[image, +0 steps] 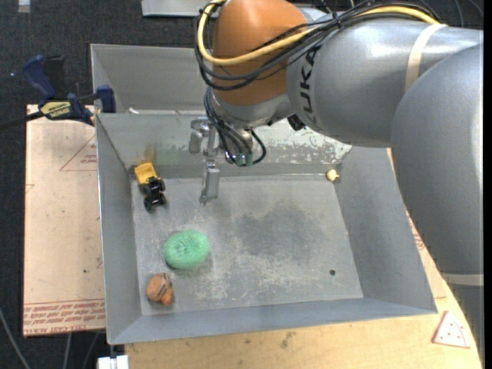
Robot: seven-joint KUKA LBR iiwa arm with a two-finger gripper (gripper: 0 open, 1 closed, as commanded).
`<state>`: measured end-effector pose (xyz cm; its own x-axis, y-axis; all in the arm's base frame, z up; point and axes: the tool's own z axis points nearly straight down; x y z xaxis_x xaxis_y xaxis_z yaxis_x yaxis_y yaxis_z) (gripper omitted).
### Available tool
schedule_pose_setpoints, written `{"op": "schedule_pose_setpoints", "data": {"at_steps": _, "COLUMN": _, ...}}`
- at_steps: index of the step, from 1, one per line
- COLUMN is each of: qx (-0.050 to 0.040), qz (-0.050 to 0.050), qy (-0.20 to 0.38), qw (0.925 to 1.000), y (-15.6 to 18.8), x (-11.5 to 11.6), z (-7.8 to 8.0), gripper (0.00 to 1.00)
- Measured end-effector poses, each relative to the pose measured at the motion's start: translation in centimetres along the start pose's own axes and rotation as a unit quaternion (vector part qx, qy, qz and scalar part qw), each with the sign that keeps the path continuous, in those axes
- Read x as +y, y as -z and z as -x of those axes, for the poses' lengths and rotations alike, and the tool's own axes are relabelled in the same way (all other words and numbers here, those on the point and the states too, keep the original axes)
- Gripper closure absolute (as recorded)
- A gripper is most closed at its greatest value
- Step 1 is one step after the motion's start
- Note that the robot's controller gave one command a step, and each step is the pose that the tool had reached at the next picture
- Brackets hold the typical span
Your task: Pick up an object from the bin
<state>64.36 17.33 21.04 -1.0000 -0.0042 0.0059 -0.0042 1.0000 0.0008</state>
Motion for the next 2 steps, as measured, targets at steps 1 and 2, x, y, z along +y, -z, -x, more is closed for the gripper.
{"op": "schedule_pose_setpoints", "data": {"at_steps": 1, "qx": -0.0038, "qz": 0.001, "qy": -0.001, "qw": 1.0, "y": 0.6, "x": -0.1, "z": 0.1, "gripper": 0.0}}
{"op": "schedule_pose_setpoints", "data": {"at_steps": 2, "qx": -0.0061, "qz": 0.001, "qy": -0.018, "qw": 0.9998, "y": -4.7, "x": -0.9, "z": -2.2, "gripper": 0.0}}
